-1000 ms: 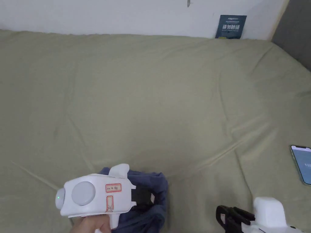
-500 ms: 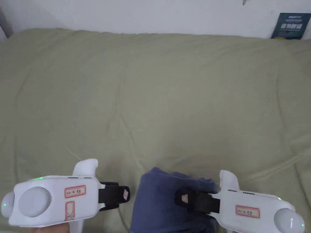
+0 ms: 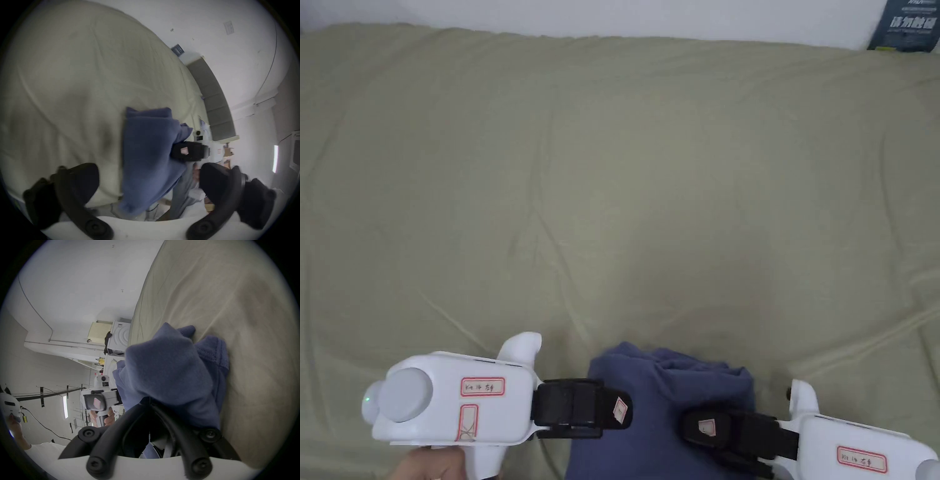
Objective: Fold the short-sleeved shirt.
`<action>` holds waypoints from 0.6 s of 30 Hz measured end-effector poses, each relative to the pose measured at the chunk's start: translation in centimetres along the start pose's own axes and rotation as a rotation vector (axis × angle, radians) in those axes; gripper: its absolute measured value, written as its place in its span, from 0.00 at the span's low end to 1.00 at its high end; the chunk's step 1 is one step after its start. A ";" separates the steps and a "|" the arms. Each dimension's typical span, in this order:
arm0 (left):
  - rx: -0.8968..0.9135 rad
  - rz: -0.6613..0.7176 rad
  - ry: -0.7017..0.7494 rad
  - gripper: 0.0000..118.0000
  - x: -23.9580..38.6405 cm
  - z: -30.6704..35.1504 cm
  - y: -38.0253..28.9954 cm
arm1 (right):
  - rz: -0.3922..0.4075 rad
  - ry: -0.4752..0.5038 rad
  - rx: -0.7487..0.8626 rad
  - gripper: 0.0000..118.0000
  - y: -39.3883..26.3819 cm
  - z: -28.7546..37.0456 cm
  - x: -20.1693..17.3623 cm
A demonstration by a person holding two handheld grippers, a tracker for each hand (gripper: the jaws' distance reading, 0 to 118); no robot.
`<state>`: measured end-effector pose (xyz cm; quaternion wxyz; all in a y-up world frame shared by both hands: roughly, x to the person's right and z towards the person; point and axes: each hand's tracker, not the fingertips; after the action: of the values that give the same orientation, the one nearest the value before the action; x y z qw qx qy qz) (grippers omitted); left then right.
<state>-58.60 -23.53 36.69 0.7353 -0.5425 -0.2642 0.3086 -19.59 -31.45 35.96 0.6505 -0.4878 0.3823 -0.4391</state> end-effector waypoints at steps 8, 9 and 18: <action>-0.005 0.010 -0.068 0.91 -1.1 -1.0 0.6 | -0.011 0.015 -0.006 0.00 0.1 0.0 0.3; 0.012 -0.002 -0.041 0.62 -1.1 -0.5 0.5 | -0.008 0.013 -0.006 0.00 0.1 0.0 0.2; 0.030 0.017 -0.050 0.28 -2.5 0.8 0.3 | 0.117 -0.130 0.001 0.00 -0.2 0.5 -3.2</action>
<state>-60.87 -24.79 36.48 0.7338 -0.5258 -0.2734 0.3322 -20.20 -28.30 36.54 0.6988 -0.4916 0.3669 -0.3679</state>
